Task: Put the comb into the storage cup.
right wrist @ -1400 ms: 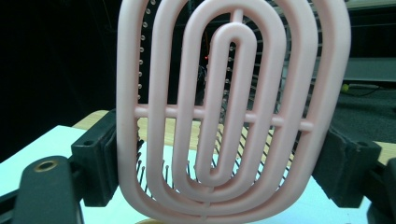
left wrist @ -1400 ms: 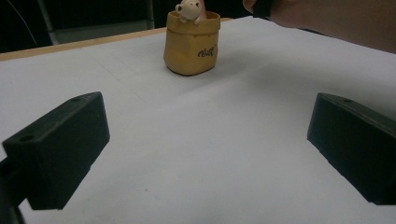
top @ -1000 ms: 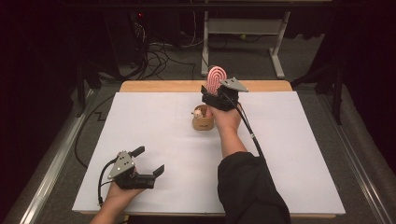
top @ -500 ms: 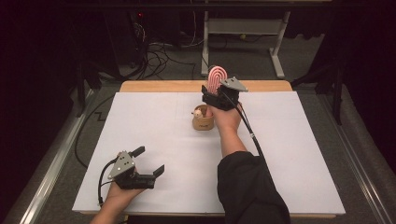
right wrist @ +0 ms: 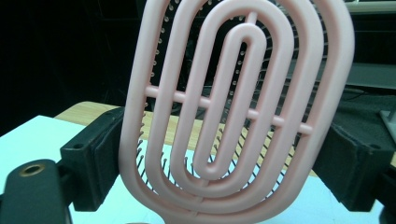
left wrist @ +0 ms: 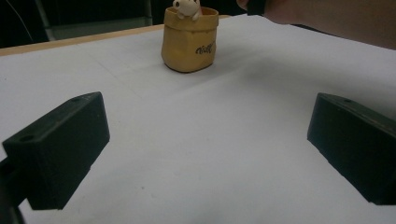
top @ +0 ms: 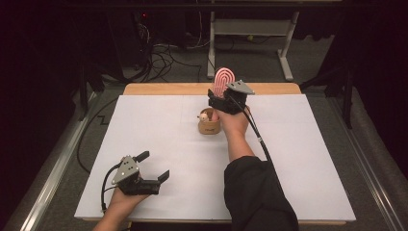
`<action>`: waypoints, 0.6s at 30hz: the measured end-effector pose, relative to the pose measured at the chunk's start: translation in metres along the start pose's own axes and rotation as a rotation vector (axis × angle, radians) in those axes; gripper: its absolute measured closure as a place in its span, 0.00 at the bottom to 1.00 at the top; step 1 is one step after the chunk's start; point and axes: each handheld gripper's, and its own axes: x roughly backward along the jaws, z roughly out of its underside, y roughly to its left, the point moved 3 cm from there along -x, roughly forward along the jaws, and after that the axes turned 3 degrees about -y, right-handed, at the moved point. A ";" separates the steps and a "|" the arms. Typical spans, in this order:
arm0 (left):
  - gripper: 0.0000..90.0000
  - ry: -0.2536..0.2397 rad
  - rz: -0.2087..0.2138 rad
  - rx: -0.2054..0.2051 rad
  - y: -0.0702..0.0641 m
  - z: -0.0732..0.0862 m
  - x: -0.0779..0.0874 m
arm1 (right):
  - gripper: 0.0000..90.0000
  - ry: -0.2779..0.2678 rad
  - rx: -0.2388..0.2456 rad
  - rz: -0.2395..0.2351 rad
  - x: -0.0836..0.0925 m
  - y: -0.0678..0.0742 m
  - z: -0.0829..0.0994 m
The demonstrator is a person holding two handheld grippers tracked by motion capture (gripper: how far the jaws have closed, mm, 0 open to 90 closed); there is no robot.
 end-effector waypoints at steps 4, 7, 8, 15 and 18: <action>0.00 -0.001 0.000 0.003 0.000 0.000 0.000 | 0.14 0.005 0.001 0.003 0.000 -0.001 0.000; 0.00 -0.003 0.000 0.003 0.000 0.000 0.000 | 0.14 0.004 0.002 0.003 0.000 -0.001 0.000; 0.00 -0.003 0.000 0.004 0.000 0.000 0.000 | 0.14 0.003 0.002 0.004 0.000 -0.001 0.000; 0.00 -0.001 0.002 0.001 0.000 0.000 0.000 | 0.12 0.003 0.004 0.004 0.001 -0.003 -0.002; 0.00 -0.002 0.003 0.002 0.000 0.000 0.000 | 0.12 0.004 0.008 0.006 0.002 -0.003 -0.002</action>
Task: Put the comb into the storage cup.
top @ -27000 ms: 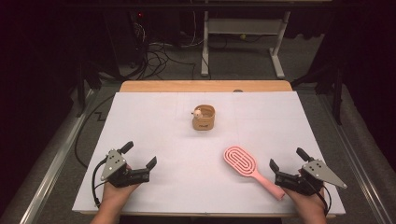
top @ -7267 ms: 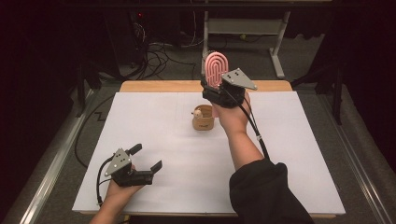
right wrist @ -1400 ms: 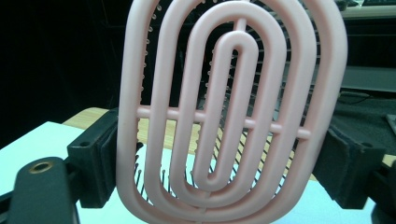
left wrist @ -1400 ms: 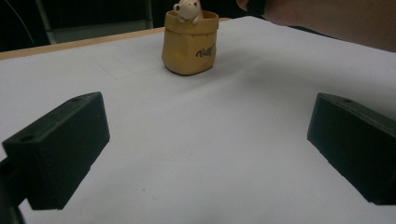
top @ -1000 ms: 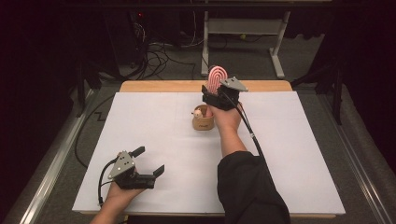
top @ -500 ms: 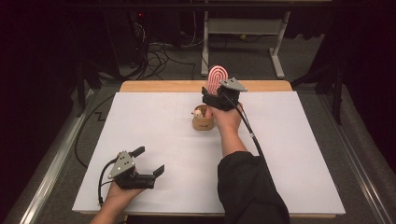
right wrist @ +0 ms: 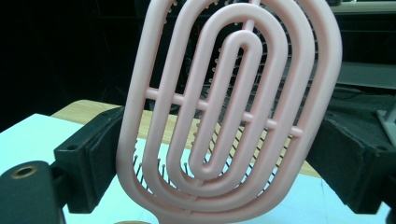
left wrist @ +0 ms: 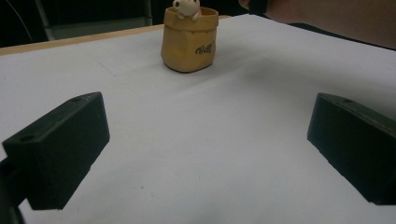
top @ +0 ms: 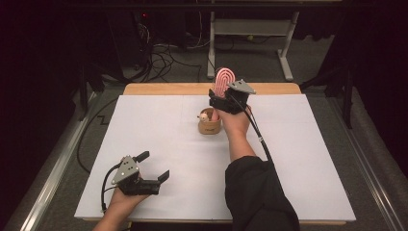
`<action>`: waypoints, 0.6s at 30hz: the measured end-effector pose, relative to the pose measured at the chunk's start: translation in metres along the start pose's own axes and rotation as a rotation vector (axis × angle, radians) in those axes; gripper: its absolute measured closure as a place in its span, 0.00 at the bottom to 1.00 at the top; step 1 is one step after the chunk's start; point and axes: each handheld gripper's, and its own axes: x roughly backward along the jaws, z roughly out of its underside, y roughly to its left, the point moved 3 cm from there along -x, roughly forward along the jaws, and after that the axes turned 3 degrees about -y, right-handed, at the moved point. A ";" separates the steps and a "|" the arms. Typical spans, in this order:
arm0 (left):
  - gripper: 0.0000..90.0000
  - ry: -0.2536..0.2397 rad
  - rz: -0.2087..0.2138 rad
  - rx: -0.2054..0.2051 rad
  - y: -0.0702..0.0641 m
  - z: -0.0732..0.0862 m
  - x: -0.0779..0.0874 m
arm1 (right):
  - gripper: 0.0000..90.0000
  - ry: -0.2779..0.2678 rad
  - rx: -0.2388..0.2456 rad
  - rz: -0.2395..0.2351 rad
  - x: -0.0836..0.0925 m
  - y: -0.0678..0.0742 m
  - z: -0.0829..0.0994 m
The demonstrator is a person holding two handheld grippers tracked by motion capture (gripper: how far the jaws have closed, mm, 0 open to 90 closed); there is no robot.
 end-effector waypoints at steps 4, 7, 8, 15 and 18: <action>0.00 -0.003 -0.002 0.002 0.000 0.000 0.000 | 0.11 0.002 0.000 -0.003 -0.001 0.001 0.001; 0.00 -0.003 -0.002 0.003 0.000 0.000 0.000 | 0.10 0.007 -0.003 -0.004 -0.001 0.000 0.002; 0.00 -0.003 -0.001 0.004 0.000 0.000 0.000 | 0.10 0.007 -0.005 -0.004 -0.001 0.000 0.002; 0.00 -0.003 -0.002 0.005 0.000 0.000 0.000 | 0.08 0.005 -0.008 -0.002 -0.002 0.000 0.002; 0.00 -0.001 -0.003 0.003 0.000 0.000 0.000 | 0.07 0.009 -0.009 -0.003 -0.002 -0.001 0.003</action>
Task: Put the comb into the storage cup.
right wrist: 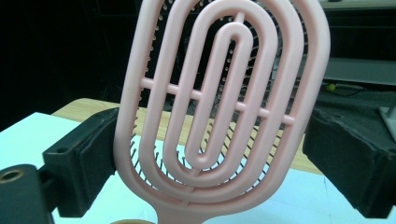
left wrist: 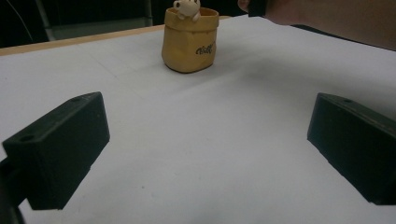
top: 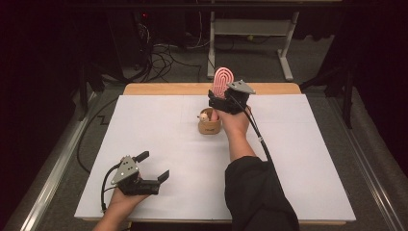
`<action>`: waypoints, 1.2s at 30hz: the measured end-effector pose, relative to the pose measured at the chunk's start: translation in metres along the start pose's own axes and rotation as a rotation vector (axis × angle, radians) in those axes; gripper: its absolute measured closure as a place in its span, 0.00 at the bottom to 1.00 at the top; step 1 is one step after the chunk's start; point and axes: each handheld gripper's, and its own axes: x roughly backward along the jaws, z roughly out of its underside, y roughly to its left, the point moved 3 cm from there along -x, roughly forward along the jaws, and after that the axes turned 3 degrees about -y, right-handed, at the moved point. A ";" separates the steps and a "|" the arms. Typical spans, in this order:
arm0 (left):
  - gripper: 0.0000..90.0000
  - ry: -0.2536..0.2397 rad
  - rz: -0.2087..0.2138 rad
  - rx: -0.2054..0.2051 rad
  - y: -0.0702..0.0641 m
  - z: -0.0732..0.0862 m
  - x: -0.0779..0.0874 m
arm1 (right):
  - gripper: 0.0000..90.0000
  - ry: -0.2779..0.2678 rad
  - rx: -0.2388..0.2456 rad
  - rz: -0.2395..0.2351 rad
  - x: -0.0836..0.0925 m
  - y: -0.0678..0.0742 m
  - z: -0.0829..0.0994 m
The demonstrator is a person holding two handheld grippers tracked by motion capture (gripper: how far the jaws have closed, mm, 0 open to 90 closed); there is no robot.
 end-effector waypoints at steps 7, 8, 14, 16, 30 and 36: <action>0.00 -0.002 0.000 -0.001 0.000 0.000 0.000 | 0.01 0.014 -0.007 -0.007 -0.001 0.000 0.002; 0.00 -0.003 0.000 0.002 0.000 0.000 0.000 | 0.00 0.013 -0.002 -0.010 -0.001 0.000 0.002; 0.00 -0.003 0.000 0.001 0.000 0.000 0.000 | 0.00 0.010 -0.001 -0.014 0.001 0.002 0.001; 0.00 -0.002 -0.001 -0.002 0.000 0.000 0.000 | 0.00 0.009 0.007 -0.011 0.002 0.002 0.000; 0.00 -0.009 -0.002 0.009 0.000 -0.002 0.000 | 0.00 -0.005 0.017 -0.023 0.017 0.005 -0.006; 0.00 -0.012 -0.009 0.011 0.001 -0.002 0.000 | 0.00 -0.002 0.023 -0.027 0.029 0.004 -0.003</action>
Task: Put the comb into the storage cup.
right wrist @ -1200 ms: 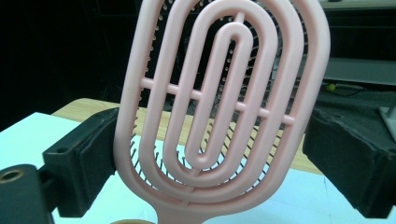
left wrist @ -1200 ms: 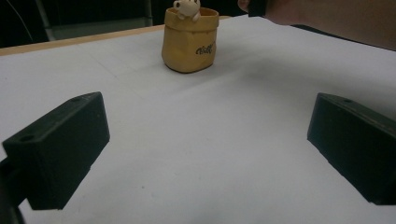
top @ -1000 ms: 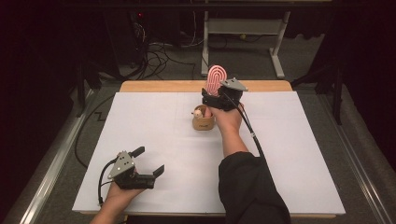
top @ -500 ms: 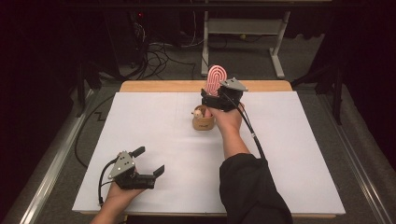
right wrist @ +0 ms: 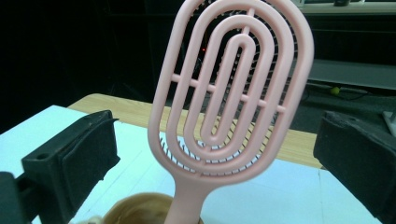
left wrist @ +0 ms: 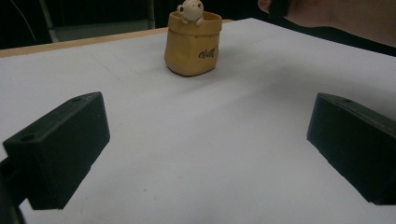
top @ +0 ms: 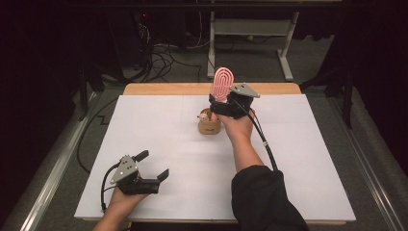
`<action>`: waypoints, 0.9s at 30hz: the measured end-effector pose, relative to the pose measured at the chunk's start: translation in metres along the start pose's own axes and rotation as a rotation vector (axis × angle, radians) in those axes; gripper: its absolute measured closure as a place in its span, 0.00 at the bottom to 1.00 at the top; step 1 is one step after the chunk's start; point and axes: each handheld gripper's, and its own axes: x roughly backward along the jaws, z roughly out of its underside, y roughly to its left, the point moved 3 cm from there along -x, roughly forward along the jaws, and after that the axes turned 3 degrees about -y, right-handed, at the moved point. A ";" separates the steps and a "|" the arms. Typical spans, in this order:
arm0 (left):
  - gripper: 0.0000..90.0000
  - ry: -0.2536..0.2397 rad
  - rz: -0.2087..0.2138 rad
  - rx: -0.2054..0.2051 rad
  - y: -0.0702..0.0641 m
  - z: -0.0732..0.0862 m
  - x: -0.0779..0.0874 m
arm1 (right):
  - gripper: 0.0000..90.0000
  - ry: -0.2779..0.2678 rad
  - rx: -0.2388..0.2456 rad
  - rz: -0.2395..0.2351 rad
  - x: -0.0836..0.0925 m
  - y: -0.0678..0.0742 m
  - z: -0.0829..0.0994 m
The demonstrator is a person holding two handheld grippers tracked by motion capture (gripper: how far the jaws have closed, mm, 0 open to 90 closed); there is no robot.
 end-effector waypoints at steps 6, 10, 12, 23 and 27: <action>0.00 0.004 -0.002 -0.002 0.000 0.000 0.000 | 0.00 0.001 0.009 -0.005 0.011 -0.004 0.005; 0.00 0.005 -0.007 0.004 0.002 0.000 0.001 | 0.00 0.002 0.013 -0.012 0.019 -0.005 0.009; 0.00 0.002 -0.010 0.008 0.003 0.000 0.000 | 0.00 0.008 0.018 -0.018 0.024 -0.005 0.013; 0.00 -0.005 -0.017 0.011 0.006 -0.001 0.004 | 0.00 0.052 0.038 -0.037 0.045 -0.004 0.044; 0.00 -0.010 -0.022 0.018 0.008 -0.002 0.005 | 0.00 0.065 0.050 -0.054 0.059 -0.002 0.055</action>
